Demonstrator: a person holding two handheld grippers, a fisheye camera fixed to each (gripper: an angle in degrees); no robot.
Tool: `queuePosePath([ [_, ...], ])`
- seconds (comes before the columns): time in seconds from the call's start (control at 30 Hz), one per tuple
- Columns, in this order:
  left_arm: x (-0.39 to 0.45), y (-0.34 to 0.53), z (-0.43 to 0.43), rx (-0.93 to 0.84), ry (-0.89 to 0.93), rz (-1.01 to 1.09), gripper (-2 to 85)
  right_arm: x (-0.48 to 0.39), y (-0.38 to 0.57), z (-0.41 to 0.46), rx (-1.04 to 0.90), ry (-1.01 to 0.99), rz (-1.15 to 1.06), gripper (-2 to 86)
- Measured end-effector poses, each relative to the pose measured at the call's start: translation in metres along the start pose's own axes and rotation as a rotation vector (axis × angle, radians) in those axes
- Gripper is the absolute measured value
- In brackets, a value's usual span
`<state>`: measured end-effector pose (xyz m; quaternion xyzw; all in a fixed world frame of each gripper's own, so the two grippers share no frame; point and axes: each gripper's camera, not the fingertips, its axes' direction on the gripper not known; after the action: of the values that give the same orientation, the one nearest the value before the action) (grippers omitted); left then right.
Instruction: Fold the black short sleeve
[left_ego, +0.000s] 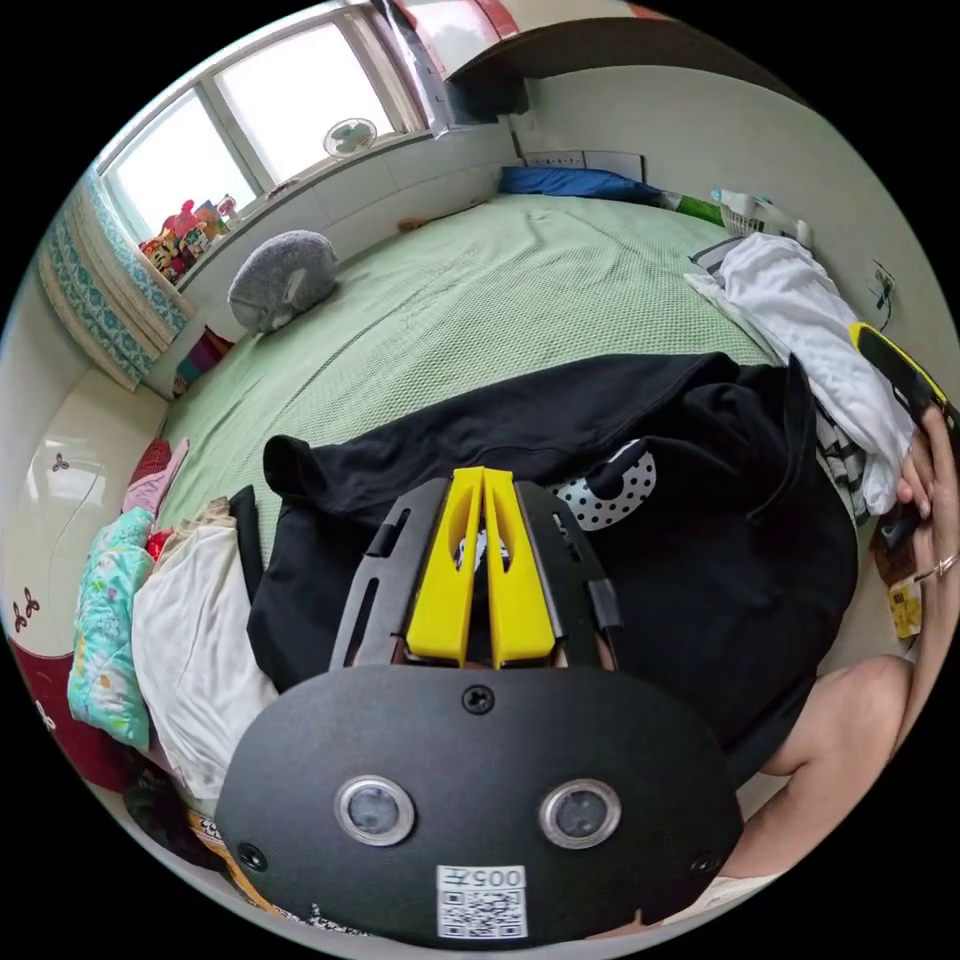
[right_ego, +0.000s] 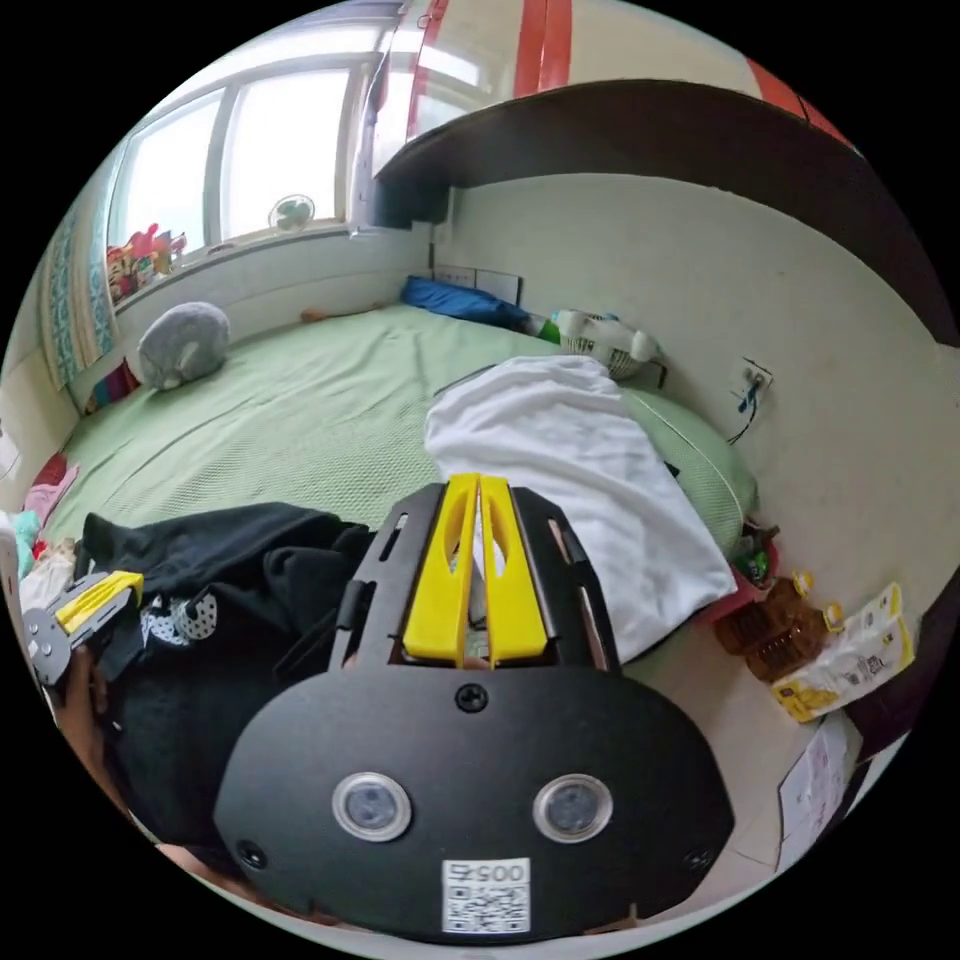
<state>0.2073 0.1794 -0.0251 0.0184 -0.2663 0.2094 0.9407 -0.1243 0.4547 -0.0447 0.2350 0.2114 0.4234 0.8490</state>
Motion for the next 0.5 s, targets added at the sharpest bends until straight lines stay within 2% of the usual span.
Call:
queuePosePath([
  [0.07,-0.015,-0.001,0.000,0.000,0.012,-0.037,-0.2,-0.017,0.001,0.004,-0.073,-0.157,-0.124,2.6],
  [0.17,-0.029,-0.001,0.002,-0.015,0.033,-0.071,-0.3,-0.046,0.003,0.017,-0.228,-0.281,-0.285,8.2],
  [0.4,-0.049,-0.006,0.003,-0.032,0.049,-0.092,-0.3,-0.082,0.016,0.035,-0.448,-0.226,-0.537,11.0],
  [0.5,-0.057,-0.010,0.002,-0.040,0.053,-0.100,-0.3,-0.080,0.016,0.036,-0.433,-0.131,-0.605,4.5],
])
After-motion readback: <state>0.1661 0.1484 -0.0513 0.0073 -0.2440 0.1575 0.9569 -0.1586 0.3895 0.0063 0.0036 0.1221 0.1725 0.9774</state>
